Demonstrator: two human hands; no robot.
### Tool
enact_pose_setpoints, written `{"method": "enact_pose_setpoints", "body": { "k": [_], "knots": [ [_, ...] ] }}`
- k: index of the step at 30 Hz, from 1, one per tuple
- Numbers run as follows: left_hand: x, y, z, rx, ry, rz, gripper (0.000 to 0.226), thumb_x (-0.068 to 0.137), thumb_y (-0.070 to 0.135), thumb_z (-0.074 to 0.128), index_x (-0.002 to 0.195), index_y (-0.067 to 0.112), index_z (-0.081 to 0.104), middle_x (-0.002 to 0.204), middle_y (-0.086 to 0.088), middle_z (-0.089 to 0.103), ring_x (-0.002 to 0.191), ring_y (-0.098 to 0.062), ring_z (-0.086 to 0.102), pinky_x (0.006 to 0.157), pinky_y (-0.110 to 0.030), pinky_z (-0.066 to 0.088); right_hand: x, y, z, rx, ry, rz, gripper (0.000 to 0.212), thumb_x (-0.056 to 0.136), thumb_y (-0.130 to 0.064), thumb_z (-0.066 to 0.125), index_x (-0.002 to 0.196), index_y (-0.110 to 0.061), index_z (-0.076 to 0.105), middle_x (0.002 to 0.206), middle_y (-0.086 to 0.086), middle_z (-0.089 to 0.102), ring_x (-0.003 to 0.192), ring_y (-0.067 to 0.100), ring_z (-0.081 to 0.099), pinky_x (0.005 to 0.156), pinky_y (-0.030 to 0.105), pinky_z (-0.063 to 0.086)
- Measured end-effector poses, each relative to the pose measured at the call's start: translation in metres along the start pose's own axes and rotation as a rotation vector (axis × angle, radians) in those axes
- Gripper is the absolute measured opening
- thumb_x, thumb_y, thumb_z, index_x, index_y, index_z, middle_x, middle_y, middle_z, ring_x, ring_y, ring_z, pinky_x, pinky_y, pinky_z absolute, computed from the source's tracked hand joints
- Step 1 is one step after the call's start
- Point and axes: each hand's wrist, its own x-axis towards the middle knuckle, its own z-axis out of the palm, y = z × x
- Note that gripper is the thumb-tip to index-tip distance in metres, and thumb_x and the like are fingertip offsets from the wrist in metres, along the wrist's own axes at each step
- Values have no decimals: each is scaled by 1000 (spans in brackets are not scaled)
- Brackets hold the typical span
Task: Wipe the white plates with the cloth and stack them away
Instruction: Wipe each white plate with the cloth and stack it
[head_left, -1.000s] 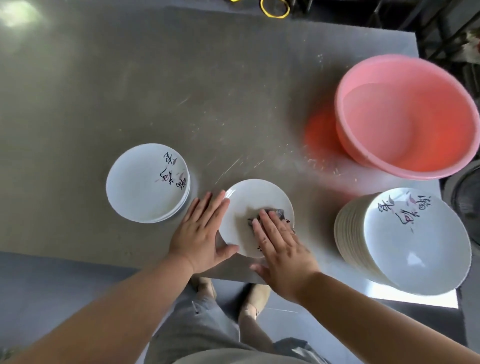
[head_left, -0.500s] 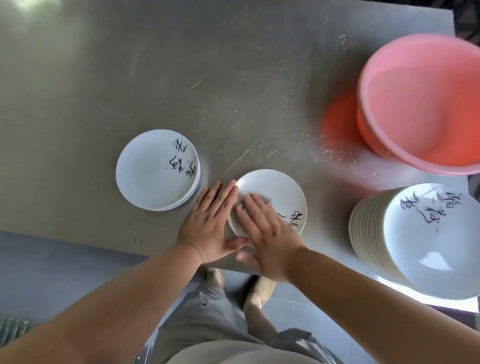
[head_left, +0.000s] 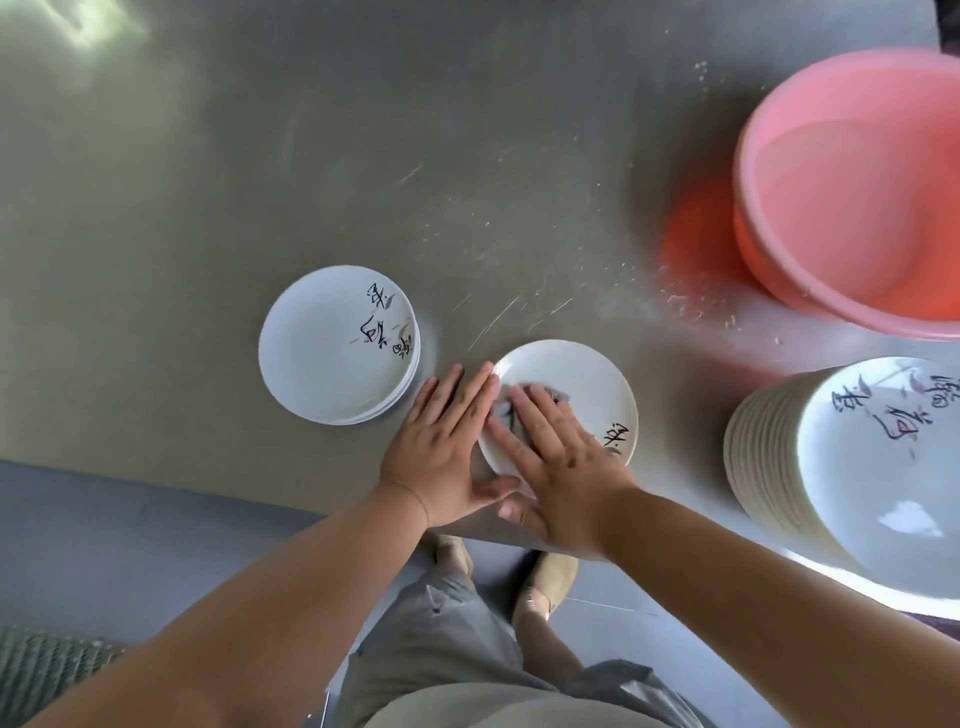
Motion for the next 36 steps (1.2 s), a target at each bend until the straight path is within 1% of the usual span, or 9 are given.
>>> {"method": "enact_pose_setpoints", "body": {
  "k": [3, 6, 9, 12, 17, 22, 24, 30, 36],
  "knots": [
    [0, -1, 0, 3, 5, 0, 118, 81, 86, 50, 168, 17, 10, 176, 5, 4, 162, -27, 9, 129, -54, 18, -42, 3, 14, -49, -3, -49, 90, 96, -82, 2, 165, -26, -13, 170, 12, -24, 157, 35, -24, 129, 51, -12],
    [1, -3, 3, 12, 3, 28, 119, 79, 83, 52, 169, 19, 7, 176, 7, 2, 162, -29, 5, 128, -55, 18, -65, 31, 7, -93, -6, 87, 93, 93, -82, 1, 166, -24, -11, 170, 11, -26, 157, 31, -25, 126, 45, -18],
    [1, -4, 5, 9, 23, 40, 119, 79, 82, 53, 169, 18, 8, 176, 6, 2, 162, -30, 6, 128, -56, 18, -43, 46, -14, -82, 86, 207, 95, 95, -76, 8, 167, -14, 4, 172, 17, -14, 158, 34, -17, 129, 48, -9],
    [1, -5, 5, 6, 19, 45, 118, 80, 82, 53, 168, 17, 7, 177, 5, 4, 162, -31, 7, 127, -57, 19, 3, 41, -24, -56, 119, 226, 94, 94, -77, 9, 164, -19, -15, 167, 14, -33, 154, 33, -32, 129, 48, -12],
    [0, -4, 3, 26, -6, 38, 118, 83, 84, 49, 168, 13, 10, 176, -1, 11, 162, -32, 8, 127, -58, 20, 40, 32, -27, -139, 109, 62, 95, 91, -81, -1, 161, -22, -25, 165, 11, -39, 152, 28, -38, 129, 47, -12],
    [1, -4, 3, 11, 18, 51, 116, 82, 84, 51, 168, 18, 10, 176, 5, 4, 162, -32, 8, 127, -58, 21, -1, 52, -20, -87, 137, 279, 98, 89, -79, -5, 164, -17, -17, 166, 11, -37, 153, 29, -35, 129, 48, -12],
    [2, -4, 1, 14, 9, 53, 114, 83, 84, 50, 168, 19, 11, 176, 5, 4, 162, -32, 8, 127, -58, 20, 4, 42, -20, -33, 129, 339, 98, 87, -80, -8, 163, -19, -21, 165, 11, -39, 152, 29, -38, 128, 48, -14],
    [0, -3, 1, 17, 9, 53, 113, 84, 83, 50, 168, 17, 14, 176, 4, 6, 162, -32, 7, 127, -58, 20, 34, 24, -26, -42, 111, 224, 92, 91, -77, -4, 163, -22, -23, 163, 8, -42, 150, 25, -41, 126, 44, -20],
    [1, -4, 2, 15, 15, 38, 114, 81, 84, 52, 168, 19, 16, 176, 7, 4, 162, -31, 7, 128, -57, 19, -39, 18, 3, 38, 128, 446, 97, 93, -75, 4, 166, -12, -6, 170, 14, -28, 155, 30, -33, 127, 48, -16]
  ]
}}
